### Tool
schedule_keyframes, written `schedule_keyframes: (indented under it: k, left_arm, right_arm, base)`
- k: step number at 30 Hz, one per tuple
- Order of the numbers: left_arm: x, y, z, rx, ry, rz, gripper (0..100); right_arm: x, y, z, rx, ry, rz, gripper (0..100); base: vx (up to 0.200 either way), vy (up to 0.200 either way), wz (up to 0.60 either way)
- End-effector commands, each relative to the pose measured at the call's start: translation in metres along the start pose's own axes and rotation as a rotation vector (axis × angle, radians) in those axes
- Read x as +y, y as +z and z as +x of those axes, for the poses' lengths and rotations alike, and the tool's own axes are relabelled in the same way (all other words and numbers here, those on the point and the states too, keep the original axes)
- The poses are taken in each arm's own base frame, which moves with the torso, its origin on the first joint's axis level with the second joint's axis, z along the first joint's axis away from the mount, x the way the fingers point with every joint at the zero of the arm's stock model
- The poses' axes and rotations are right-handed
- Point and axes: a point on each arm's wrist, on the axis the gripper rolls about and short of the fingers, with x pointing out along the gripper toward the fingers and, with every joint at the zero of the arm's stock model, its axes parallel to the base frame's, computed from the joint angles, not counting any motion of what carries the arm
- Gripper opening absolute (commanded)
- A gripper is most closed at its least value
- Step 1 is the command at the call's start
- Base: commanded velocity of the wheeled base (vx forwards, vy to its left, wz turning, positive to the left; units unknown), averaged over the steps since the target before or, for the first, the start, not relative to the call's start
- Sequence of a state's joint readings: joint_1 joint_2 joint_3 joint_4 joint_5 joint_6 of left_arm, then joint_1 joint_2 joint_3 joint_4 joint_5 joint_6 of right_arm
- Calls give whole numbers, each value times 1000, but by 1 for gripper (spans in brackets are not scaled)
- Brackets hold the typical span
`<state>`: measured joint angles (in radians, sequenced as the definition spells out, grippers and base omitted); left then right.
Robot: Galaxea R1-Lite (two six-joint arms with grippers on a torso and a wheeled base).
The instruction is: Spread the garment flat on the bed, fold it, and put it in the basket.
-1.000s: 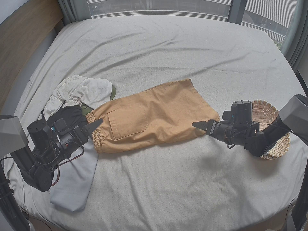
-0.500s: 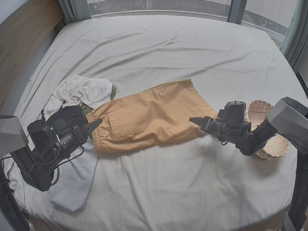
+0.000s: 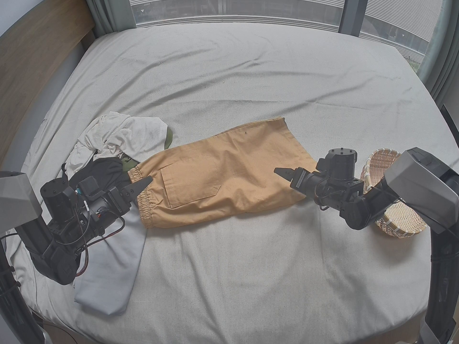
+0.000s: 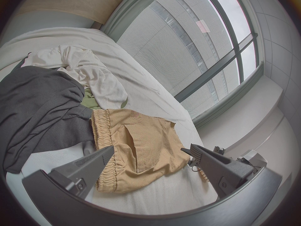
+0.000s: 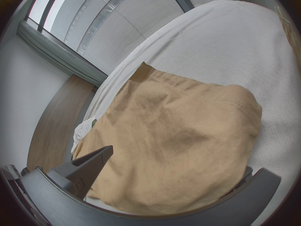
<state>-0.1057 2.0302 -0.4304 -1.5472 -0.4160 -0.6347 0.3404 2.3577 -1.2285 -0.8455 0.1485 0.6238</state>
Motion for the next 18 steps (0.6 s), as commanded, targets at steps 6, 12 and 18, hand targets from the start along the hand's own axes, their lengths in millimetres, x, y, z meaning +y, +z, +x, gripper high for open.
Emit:
schedule_keyframes:
  k: [6, 12, 18]
  left_arm:
    - [0, 0, 0, -2, -1, 0, 100]
    - [0, 0, 0, 0, 0, 0, 100]
    - [0, 0, 0, -3, -2, 1, 100]
  right_arm:
    - [-4, -9, 8, -1, 6, 9, 100]
    - [-5, -9, 9, -21, -19, 5, 0]
    - [-4, -9, 9, -27, -17, 6, 0]
  base:
    - [0, 0, 0]
    - [0, 0, 0]
    - [0, 0, 0]
